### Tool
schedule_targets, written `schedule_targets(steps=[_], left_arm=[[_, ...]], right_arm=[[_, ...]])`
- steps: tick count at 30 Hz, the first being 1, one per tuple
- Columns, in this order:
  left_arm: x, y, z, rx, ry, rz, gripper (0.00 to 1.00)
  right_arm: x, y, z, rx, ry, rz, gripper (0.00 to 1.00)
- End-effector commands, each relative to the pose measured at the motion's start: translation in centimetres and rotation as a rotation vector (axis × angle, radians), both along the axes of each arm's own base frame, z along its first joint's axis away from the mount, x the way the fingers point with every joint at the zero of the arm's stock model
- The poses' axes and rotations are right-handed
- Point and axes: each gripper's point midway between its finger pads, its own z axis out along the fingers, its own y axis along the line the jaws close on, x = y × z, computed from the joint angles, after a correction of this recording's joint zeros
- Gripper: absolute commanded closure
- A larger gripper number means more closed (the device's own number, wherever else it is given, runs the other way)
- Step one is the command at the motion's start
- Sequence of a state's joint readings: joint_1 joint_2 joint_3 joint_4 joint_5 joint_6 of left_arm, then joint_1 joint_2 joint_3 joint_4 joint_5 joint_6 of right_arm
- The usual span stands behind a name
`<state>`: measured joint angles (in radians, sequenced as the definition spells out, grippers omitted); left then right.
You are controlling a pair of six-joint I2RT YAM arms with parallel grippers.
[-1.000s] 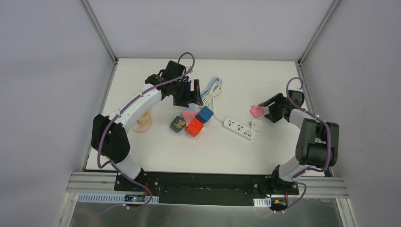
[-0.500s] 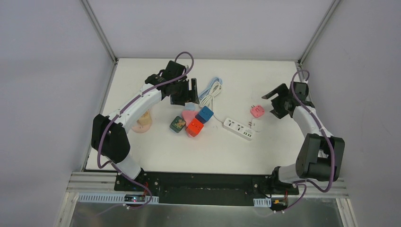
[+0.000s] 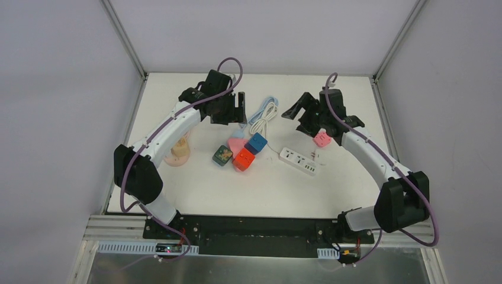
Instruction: Pull the plug off the socket
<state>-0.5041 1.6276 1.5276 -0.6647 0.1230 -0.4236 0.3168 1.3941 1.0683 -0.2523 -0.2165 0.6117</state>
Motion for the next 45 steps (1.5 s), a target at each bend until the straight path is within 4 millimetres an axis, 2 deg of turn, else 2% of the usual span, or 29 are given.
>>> schedule_targets(steps=[1, 3, 6, 9, 15, 19, 23, 26, 33, 38, 41, 45], left_arm=[[-0.4, 0.0, 1.8, 0.0, -0.03, -0.044, 0.25], [-0.4, -0.3, 1.9, -0.01, -0.021, -0.05, 0.25], [-0.2, -1.1, 1.8, -0.05, -0.01, -0.05, 0.25], [-0.1, -2.3, 1.3, -0.111, 0.008, -0.053, 0.25], [0.5, -4.0, 0.2, -0.172, 0.04, -0.067, 0.27], [0.4, -3.3, 0.3, -0.12, 0.045, -0.072, 0.31], [0.0, -2.8, -1.1, -0.109, 0.037, -0.084, 0.32], [-0.7, -2.4, -2.3, -0.083, 0.073, -0.092, 0.32], [-0.5, 1.3, -4.1, 0.08, 0.095, 0.006, 0.33], [-1.5, 2.3, -6.3, 0.137, 0.183, -0.005, 0.33], [-2.2, 2.6, -7.8, 0.167, 0.246, -0.014, 0.33], [-2.4, 2.2, -9.2, 0.164, 0.286, -0.034, 0.37]], right_arm=[[-0.4, 2.9, 4.0, 0.043, -0.062, 0.011, 0.13], [-0.8, 3.3, 4.0, 0.049, -0.036, -0.019, 0.16], [-2.0, 3.5, 1.9, 0.004, 0.089, -0.05, 0.19], [-2.8, 4.2, 0.4, -0.052, 0.127, -0.025, 0.2], [-2.8, 7.2, -0.9, -0.077, 0.125, 0.074, 0.19], [-3.0, 9.0, -2.1, -0.129, 0.152, 0.083, 0.12], [-3.1, 11.1, -3.3, -0.083, 0.163, 0.098, 0.1], [-3.0, 11.9, -3.9, -0.056, 0.192, 0.094, 0.09], [-3.4, 13.8, -6.0, -0.039, 0.27, 0.12, 0.1], [-3.2, 14.6, -6.9, -0.043, 0.293, 0.107, 0.17], [-2.3, 14.9, -6.6, -0.016, 0.239, 0.082, 0.21], [-1.3, 14.7, -6.4, -0.036, 0.196, 0.066, 0.36]])
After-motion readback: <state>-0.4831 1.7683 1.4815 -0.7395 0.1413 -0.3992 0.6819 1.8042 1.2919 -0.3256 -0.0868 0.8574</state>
